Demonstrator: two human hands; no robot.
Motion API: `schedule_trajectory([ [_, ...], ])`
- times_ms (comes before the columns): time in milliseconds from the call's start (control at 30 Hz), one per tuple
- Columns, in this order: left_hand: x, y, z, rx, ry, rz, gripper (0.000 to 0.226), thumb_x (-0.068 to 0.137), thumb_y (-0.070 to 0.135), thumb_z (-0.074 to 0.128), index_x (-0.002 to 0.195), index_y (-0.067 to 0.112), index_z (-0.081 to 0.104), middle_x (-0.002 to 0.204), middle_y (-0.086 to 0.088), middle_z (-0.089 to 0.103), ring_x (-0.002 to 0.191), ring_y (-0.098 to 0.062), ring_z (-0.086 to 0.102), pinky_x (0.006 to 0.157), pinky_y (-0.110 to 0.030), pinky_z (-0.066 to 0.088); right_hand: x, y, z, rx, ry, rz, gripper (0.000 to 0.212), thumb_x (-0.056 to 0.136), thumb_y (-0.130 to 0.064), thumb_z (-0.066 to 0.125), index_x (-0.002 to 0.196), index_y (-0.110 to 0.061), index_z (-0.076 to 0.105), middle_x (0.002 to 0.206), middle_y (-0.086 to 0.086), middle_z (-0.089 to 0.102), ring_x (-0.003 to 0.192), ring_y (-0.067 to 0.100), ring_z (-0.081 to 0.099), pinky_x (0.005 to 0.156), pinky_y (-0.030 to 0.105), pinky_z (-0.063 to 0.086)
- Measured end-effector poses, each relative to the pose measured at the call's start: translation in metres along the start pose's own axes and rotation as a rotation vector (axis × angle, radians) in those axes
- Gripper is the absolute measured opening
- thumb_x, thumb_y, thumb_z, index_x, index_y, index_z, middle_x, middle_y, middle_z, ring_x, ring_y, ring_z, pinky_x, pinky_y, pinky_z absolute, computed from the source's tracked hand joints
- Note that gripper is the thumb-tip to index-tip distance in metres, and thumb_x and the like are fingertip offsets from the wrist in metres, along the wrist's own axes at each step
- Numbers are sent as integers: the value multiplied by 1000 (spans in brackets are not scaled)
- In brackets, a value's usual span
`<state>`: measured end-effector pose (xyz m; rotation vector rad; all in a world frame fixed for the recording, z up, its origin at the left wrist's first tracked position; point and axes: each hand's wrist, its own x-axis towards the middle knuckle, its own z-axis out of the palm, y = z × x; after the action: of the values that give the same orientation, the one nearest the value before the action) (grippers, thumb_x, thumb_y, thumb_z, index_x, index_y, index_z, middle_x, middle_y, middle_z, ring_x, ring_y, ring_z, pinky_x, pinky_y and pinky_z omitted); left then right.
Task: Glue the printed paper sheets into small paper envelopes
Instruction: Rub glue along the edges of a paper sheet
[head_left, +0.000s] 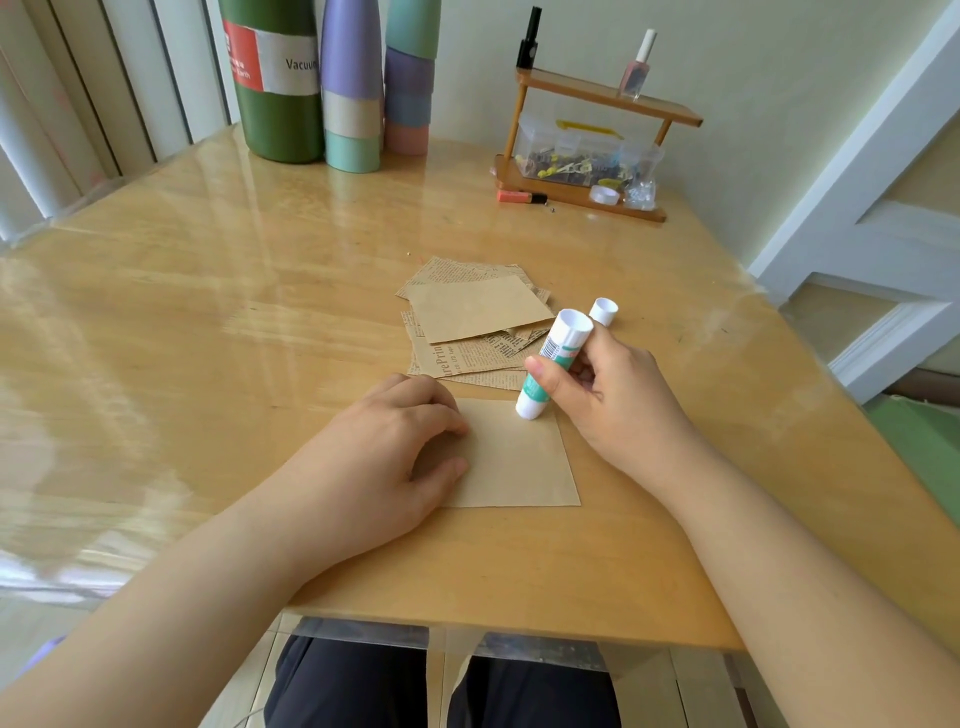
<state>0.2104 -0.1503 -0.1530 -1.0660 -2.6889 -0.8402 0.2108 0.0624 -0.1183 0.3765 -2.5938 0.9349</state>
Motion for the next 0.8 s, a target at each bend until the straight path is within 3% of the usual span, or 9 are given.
schedule_trajectory([
  [233, -2, 0, -2, 13, 30, -36, 52, 78, 52, 34, 104, 21, 67, 104, 13, 56, 97, -6, 45, 82, -15, 34, -22, -6, -3, 19, -33, -16, 30, 89, -27, 62, 71, -31, 38, 65, -30, 54, 54, 0, 44, 51, 8, 33],
  [367, -3, 0, -2, 16, 44, -49, 48, 78, 49, 39, 102, 19, 68, 102, 11, 57, 95, -9, 47, 82, -14, 33, -28, -6, -4, 20, -22, -23, 29, 87, -28, 63, 70, -30, 39, 53, -10, 49, 54, 2, 44, 50, 9, 33],
  [500, -3, 1, -3, 17, 50, -70, 35, 79, 38, 51, 102, 19, 68, 102, 11, 58, 95, -10, 48, 81, -12, 31, -22, -7, -1, 32, -24, -22, 30, 88, -26, 63, 71, -30, 38, 53, -12, 42, 53, 2, 43, 51, 10, 33],
  [800, -3, 0, -3, 10, 64, -82, 36, 78, 39, 52, 102, 18, 69, 102, 9, 58, 94, -10, 45, 79, -14, 31, 6, 0, 10, 11, -33, -11, 25, 91, -29, 59, 74, -20, 43, 56, -9, 43, 55, 5, 42, 52, 13, 32],
])
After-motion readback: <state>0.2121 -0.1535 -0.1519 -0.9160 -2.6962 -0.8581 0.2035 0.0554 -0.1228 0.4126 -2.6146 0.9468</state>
